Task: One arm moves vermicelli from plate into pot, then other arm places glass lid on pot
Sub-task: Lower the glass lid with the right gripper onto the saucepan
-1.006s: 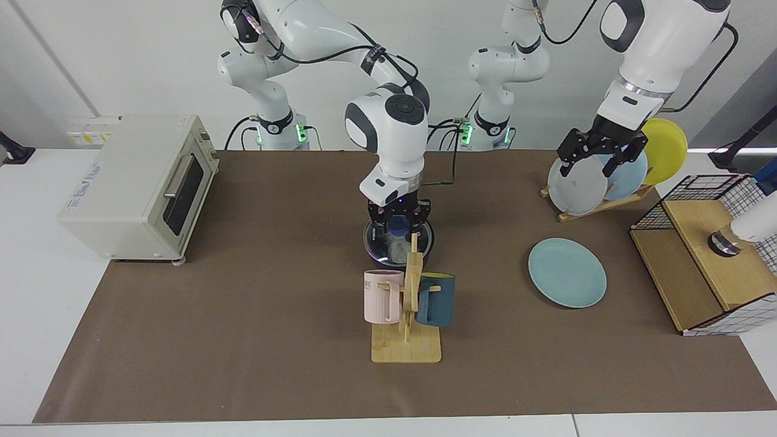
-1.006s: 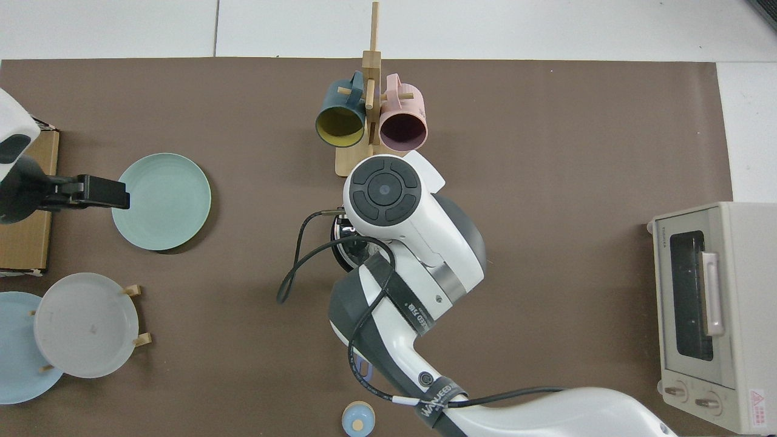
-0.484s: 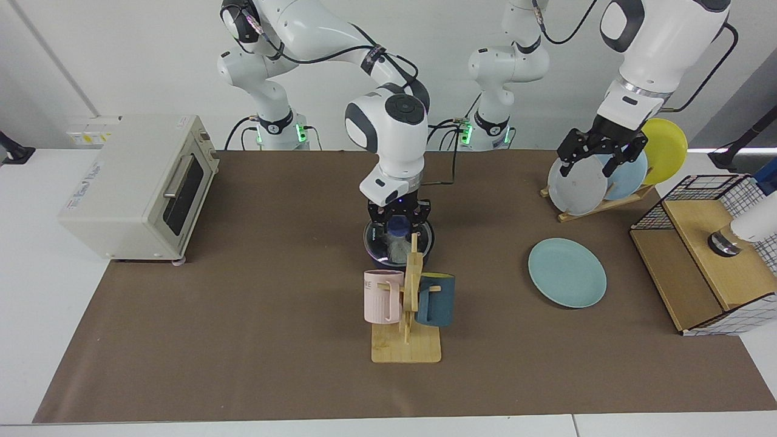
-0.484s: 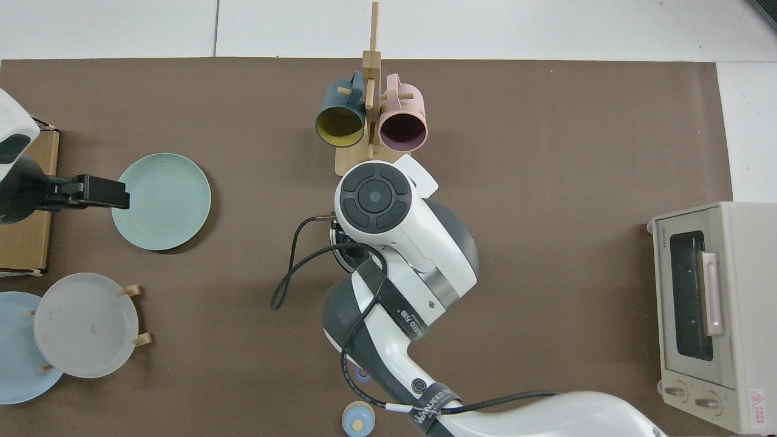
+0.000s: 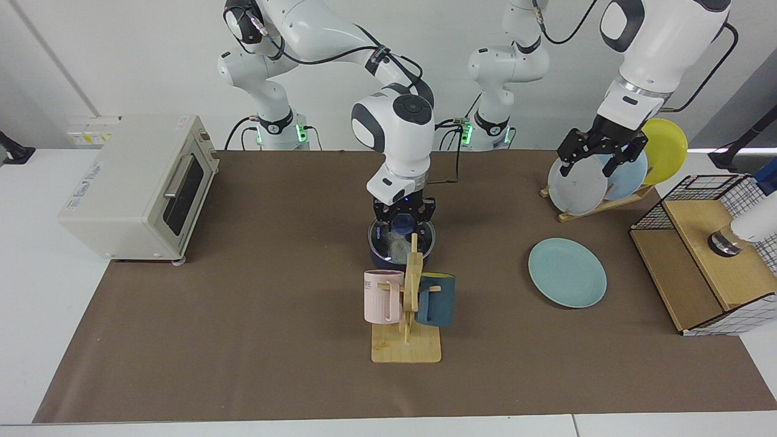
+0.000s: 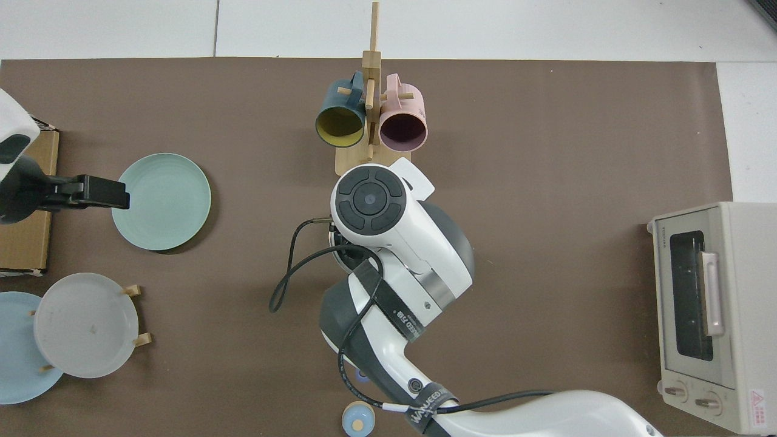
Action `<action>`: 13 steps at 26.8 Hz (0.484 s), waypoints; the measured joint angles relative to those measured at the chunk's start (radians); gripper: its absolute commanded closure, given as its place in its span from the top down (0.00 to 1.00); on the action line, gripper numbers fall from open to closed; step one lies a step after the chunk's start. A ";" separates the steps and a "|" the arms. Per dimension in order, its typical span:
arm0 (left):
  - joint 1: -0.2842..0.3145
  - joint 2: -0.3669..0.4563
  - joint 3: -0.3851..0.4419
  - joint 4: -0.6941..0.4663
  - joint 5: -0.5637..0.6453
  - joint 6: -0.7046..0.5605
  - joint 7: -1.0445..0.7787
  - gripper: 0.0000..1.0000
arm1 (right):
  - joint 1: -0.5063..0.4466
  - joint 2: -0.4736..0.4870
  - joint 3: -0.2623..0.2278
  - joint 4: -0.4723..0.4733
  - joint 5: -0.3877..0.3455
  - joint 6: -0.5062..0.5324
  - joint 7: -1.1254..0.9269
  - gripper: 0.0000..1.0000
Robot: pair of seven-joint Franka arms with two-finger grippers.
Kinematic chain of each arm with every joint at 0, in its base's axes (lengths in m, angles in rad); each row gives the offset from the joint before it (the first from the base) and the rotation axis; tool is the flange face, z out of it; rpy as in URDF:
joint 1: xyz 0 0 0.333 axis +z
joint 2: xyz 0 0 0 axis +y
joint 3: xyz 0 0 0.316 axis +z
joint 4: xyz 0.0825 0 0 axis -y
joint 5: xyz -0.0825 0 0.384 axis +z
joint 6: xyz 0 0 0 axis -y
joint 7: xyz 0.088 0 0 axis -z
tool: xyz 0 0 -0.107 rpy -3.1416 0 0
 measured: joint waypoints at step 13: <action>0.000 0.000 0.000 0.000 0.000 0.000 0.000 1.00 | -0.001 0.000 -0.001 0.000 -0.003 0.000 0.000 0.93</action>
